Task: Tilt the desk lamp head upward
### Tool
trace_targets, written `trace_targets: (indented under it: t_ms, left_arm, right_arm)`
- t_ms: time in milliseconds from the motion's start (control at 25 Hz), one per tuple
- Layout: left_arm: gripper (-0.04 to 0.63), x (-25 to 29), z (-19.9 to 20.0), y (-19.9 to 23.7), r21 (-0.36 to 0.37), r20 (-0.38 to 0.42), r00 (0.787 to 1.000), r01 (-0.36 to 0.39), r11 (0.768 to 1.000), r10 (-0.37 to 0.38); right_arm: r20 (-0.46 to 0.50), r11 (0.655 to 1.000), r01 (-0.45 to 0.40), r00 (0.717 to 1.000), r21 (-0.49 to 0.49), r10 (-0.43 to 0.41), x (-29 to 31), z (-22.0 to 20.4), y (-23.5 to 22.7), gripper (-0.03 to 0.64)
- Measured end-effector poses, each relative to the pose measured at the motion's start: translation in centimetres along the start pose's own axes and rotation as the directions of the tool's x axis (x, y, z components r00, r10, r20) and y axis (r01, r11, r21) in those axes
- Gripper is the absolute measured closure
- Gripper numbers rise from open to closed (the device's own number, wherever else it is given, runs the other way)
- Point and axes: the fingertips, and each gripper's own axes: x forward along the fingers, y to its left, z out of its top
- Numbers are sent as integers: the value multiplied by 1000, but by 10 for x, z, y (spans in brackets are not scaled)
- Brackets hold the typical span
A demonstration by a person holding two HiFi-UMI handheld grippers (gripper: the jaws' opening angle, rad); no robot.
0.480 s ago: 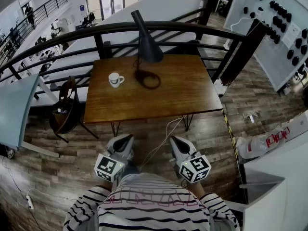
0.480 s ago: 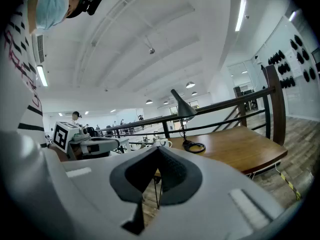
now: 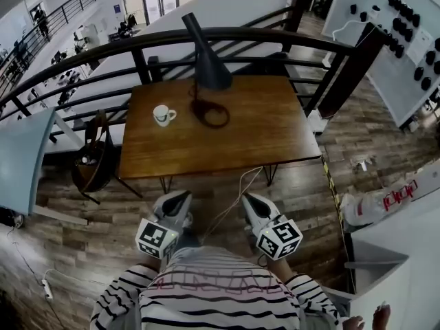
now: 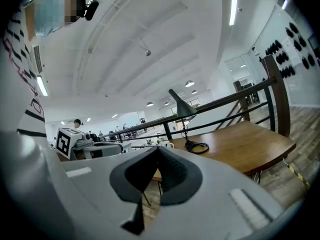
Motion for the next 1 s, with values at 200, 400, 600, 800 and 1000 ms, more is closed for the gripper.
trace_targets:
  t_ms: [200,400,600,800,1000]
  left_arm:
    - [591,11,3,18,-5,-2,1000,7,1000,-7]
    - [567,24,9,47,-17,1,1000,22,1000,-22]
    - [530,44,4,83,-24,-11,999,36,999,-36]
    - [461,64,9,129,-43,3,1000,24,999,-24]
    - [430,86,12,187,-54,11,1000,24,998,-24]
  right_arm:
    - [40,999,6,999,40,-8,19,9,-8,555]
    - [52,998,14,999,58,-17,48,17,-15,503]
    - [44,997,32,998,70,-35,86,24,-29,466]
    - [40,997,49,998,64,-52,129,37,-43,439]
    - [40,995,80,996,66,-83,184,54,-59,423]
